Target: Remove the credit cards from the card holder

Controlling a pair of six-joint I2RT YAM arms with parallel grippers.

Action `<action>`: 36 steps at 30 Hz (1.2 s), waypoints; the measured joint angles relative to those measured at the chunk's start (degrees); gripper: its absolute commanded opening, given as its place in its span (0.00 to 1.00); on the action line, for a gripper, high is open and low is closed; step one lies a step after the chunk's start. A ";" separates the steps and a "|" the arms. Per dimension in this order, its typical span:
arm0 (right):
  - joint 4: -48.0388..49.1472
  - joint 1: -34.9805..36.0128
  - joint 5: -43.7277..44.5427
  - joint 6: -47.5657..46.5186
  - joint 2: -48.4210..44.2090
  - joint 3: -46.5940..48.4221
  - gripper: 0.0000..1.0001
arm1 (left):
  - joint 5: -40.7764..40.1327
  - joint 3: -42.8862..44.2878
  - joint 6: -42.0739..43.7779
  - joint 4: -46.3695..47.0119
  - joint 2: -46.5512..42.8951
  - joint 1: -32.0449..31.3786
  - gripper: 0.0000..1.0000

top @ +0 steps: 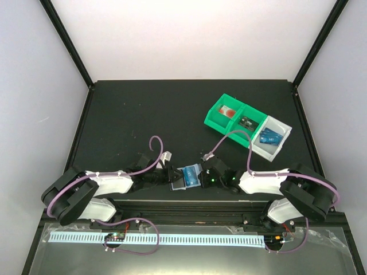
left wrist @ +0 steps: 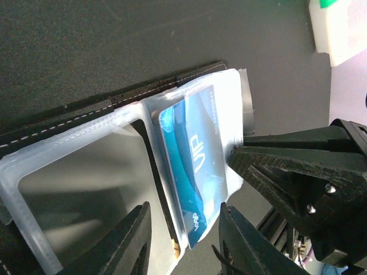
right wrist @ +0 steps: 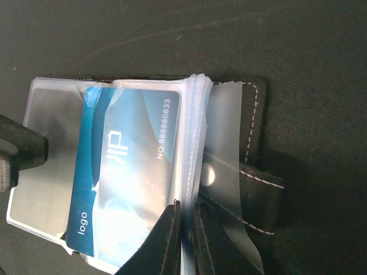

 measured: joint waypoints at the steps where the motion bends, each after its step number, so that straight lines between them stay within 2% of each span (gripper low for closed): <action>1: 1.18 -0.02 -0.44 0.33 0.04 -0.50 0.09 | 0.00 0.00 0.00 0.11 0.31 0.00 0.32; 11: 8.57 -0.04 -3.58 5.31 1.38 -2.82 0.06 | 0.04 0.00 -1.01 2.91 3.63 0.00 0.32; 18: 10.62 -0.04 -3.72 7.23 1.31 -3.96 0.06 | 0.44 -0.42 -2.45 7.15 4.87 0.00 0.27; 22: 11.26 -0.04 -3.74 7.67 1.31 -4.26 0.06 | 0.92 -0.42 -2.91 8.94 5.92 0.00 0.24; 30: 12.04 -0.04 -3.72 8.11 1.33 -4.68 0.05 | 1.73 -0.46 -3.80 10.69 8.20 0.00 0.03; 36: 12.48 -0.04 -3.63 8.48 1.31 -4.92 0.04 | 2.14 -0.48 -3.63 11.50 8.02 0.00 0.01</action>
